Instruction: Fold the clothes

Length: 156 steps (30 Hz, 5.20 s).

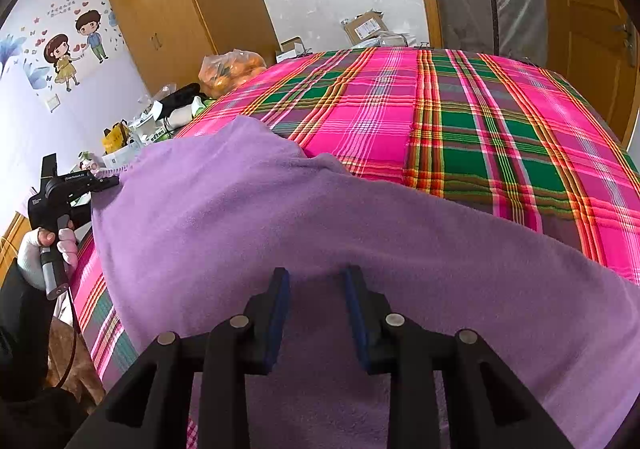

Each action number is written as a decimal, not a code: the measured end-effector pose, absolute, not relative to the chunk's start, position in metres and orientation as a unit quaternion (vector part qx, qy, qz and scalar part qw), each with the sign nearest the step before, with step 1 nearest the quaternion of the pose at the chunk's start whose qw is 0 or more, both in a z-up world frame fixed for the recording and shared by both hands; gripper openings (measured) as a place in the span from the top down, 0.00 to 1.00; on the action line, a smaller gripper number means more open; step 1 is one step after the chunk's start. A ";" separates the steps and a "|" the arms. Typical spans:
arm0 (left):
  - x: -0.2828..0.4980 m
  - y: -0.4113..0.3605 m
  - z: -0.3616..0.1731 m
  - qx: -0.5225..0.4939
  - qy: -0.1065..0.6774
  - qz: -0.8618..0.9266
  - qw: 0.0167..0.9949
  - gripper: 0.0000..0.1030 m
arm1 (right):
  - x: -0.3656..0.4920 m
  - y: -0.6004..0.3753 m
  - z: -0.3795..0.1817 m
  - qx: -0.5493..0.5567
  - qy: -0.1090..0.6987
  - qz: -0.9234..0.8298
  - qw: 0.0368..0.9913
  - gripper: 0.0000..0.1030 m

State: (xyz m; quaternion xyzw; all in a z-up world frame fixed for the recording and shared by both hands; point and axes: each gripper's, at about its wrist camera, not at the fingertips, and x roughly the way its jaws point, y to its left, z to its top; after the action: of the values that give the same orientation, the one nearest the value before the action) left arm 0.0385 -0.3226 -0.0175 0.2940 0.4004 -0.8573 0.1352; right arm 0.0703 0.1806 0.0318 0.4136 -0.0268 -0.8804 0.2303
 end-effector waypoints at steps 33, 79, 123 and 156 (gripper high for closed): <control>0.027 -0.141 0.102 0.231 0.138 -0.953 -0.142 0.81 | 0.078 0.189 0.034 0.411 -0.068 -0.883 0.217 0.71; 0.023 -0.120 0.041 0.330 0.181 -0.902 -0.212 0.63 | 0.083 0.200 0.035 0.405 -0.098 -0.883 0.216 0.71; 0.052 -0.127 0.010 0.365 0.173 -0.903 -0.148 0.54 | 0.012 0.133 0.044 0.417 -0.154 -0.845 0.298 0.94; 0.064 -0.088 0.022 0.335 0.062 -0.937 -0.074 0.63 | 0.100 0.110 0.058 0.375 -0.004 -0.861 0.344 0.89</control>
State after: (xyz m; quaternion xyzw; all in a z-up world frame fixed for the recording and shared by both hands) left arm 0.0642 -0.0884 0.0216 0.3349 0.0625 -0.9373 -0.0738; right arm 0.1000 0.1104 0.0576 0.3752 -0.0041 -0.8607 0.3442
